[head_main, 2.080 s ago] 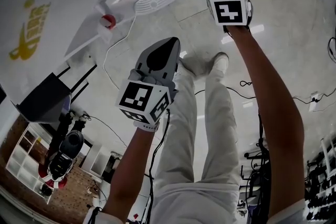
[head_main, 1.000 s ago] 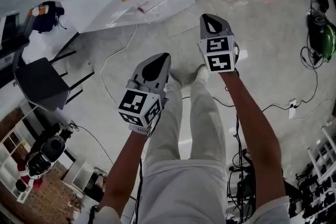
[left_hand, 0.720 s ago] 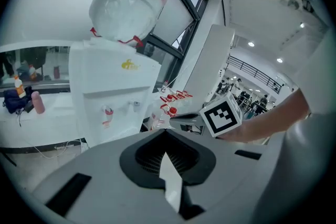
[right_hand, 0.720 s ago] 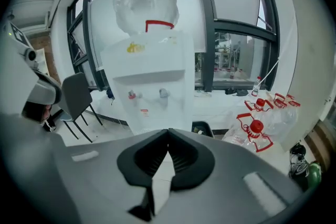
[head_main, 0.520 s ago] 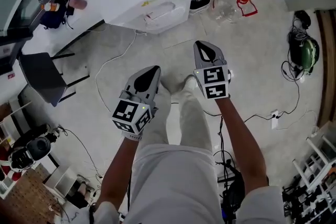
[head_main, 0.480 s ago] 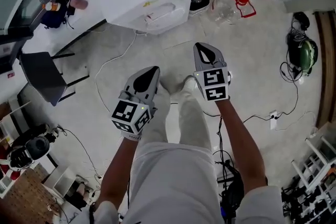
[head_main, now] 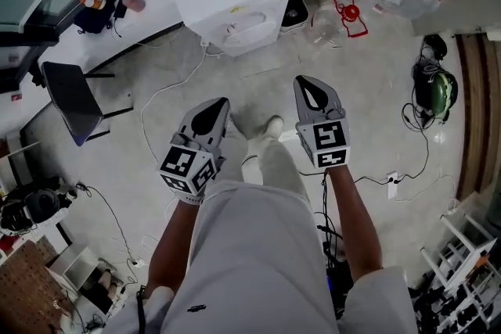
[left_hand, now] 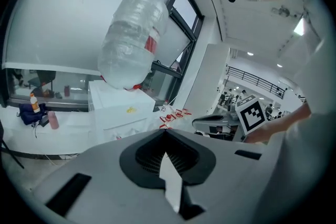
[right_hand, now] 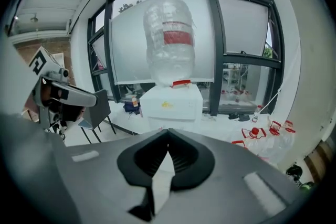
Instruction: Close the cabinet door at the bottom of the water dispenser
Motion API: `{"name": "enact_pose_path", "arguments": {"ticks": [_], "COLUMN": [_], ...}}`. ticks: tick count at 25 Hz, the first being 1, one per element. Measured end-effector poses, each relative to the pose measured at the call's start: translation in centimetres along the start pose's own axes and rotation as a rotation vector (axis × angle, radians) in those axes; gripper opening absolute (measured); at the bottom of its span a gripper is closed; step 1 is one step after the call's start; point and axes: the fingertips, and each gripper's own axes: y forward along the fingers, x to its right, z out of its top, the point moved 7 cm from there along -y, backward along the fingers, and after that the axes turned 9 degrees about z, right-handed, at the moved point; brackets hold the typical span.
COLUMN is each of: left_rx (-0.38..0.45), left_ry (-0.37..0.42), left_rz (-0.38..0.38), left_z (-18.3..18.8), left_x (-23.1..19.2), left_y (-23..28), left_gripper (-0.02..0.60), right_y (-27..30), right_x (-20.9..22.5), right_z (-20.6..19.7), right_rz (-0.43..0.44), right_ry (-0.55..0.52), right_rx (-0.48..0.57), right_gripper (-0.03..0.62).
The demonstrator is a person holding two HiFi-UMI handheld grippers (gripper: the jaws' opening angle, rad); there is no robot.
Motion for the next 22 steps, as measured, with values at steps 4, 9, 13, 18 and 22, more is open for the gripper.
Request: {"name": "enact_pose_path", "arguments": {"ticks": [4, 9, 13, 18, 22], "left_rx": [0.037, 0.089, 0.119, 0.125, 0.144], "left_ry": [-0.008, -0.002, 0.014, 0.037, 0.069], "left_rz": [0.013, 0.02, 0.015, -0.012, -0.045], "left_z": [1.5, 3.7, 4.9, 6.3, 7.4], "left_x": [0.6, 1.5, 2.5, 3.7, 4.9], "left_y": [-2.3, -4.2, -5.3, -6.3, -7.0], "left_gripper": [0.006, 0.005, 0.006, 0.006, 0.006], "right_y": [-2.8, -5.7, -8.2, -11.0, -12.9], "right_x": [-0.9, -1.1, -1.2, -1.4, -1.5], "right_z": [2.0, 3.6, 4.5, 6.3, 7.7], "right_rz": [-0.003, -0.007, -0.013, -0.029, -0.049], "right_ry": [-0.009, -0.022, -0.025, -0.034, -0.059], "right_rx": [0.033, 0.057, 0.083, 0.12, 0.163], "right_gripper": [0.011, 0.011, 0.011, 0.011, 0.011]}}
